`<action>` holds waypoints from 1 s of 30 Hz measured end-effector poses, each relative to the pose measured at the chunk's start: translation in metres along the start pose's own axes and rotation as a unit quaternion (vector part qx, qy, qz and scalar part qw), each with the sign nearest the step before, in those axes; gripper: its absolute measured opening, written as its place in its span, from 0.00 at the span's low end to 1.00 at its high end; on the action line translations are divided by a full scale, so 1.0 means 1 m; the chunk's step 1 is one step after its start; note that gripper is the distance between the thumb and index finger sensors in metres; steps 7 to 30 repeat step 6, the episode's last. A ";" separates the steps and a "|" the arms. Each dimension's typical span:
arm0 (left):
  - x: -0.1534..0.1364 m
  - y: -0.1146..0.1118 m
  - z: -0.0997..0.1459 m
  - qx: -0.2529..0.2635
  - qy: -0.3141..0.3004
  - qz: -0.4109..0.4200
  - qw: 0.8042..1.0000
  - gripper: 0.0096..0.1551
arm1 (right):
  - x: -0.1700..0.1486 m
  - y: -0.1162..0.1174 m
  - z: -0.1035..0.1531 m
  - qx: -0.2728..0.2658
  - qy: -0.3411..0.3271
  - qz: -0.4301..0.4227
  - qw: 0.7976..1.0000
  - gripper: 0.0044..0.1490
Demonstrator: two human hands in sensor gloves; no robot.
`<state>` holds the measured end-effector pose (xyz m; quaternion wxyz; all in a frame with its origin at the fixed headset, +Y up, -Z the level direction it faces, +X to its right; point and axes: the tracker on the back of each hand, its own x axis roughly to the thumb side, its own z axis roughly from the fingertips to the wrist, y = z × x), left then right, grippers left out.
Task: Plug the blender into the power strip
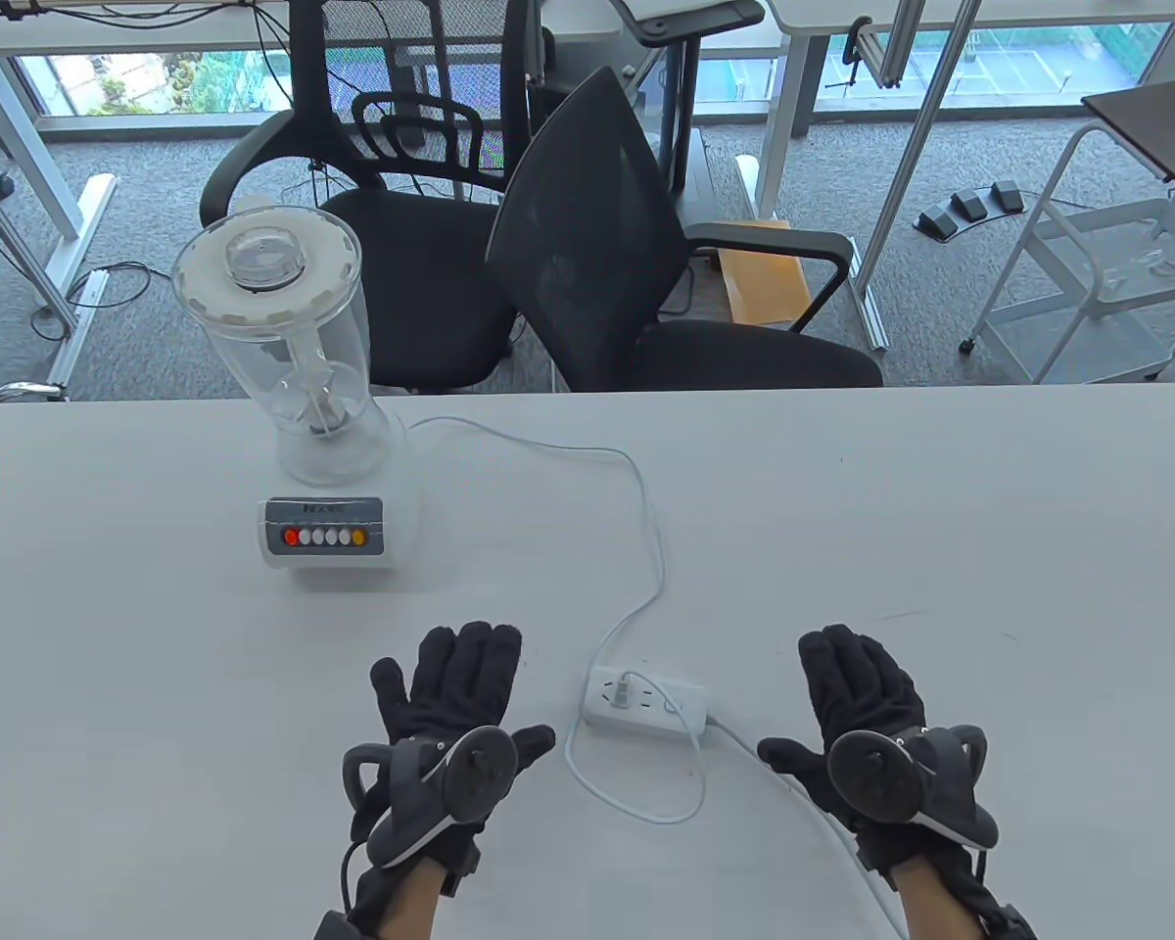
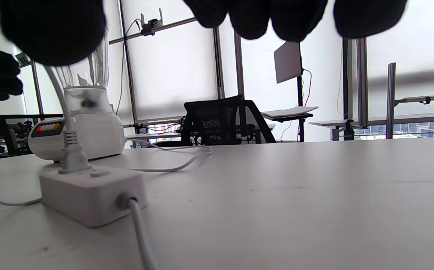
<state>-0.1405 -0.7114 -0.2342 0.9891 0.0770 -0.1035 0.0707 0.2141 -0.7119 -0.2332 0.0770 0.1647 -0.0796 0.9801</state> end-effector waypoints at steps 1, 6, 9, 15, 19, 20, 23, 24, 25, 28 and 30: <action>0.002 -0.001 -0.001 -0.002 -0.004 -0.003 1.000 0.59 | 0.001 0.001 0.000 0.002 -0.003 0.000 1.000 0.67; 0.008 -0.006 -0.003 -0.016 -0.018 -0.027 0.999 0.59 | 0.001 0.001 -0.001 -0.004 -0.007 -0.004 1.000 0.67; 0.008 -0.006 -0.003 -0.016 -0.018 -0.027 0.999 0.59 | 0.001 0.001 -0.001 -0.004 -0.007 -0.004 1.000 0.67; 0.008 -0.006 -0.003 -0.016 -0.018 -0.027 0.999 0.59 | 0.001 0.001 -0.001 -0.004 -0.007 -0.004 1.000 0.67; 0.008 -0.006 -0.003 -0.016 -0.018 -0.027 0.999 0.59 | 0.001 0.001 -0.001 -0.004 -0.007 -0.004 1.000 0.67; 0.008 -0.006 -0.003 -0.016 -0.018 -0.027 0.999 0.59 | 0.001 0.001 -0.001 -0.004 -0.007 -0.004 1.000 0.67; 0.008 -0.006 -0.003 -0.016 -0.018 -0.027 0.999 0.59 | 0.001 0.001 -0.001 -0.004 -0.007 -0.004 1.000 0.67; 0.008 -0.006 -0.003 -0.016 -0.018 -0.027 0.999 0.59 | 0.001 0.001 -0.001 -0.004 -0.007 -0.004 1.000 0.67; 0.008 -0.006 -0.003 -0.016 -0.018 -0.027 0.999 0.59 | 0.001 0.001 -0.001 -0.004 -0.007 -0.004 1.000 0.67; 0.008 -0.006 -0.003 -0.016 -0.018 -0.027 0.999 0.59 | 0.001 0.001 -0.001 -0.004 -0.007 -0.004 1.000 0.67; 0.008 -0.006 -0.003 -0.016 -0.018 -0.027 0.999 0.59 | 0.001 0.001 -0.001 -0.004 -0.007 -0.004 1.000 0.67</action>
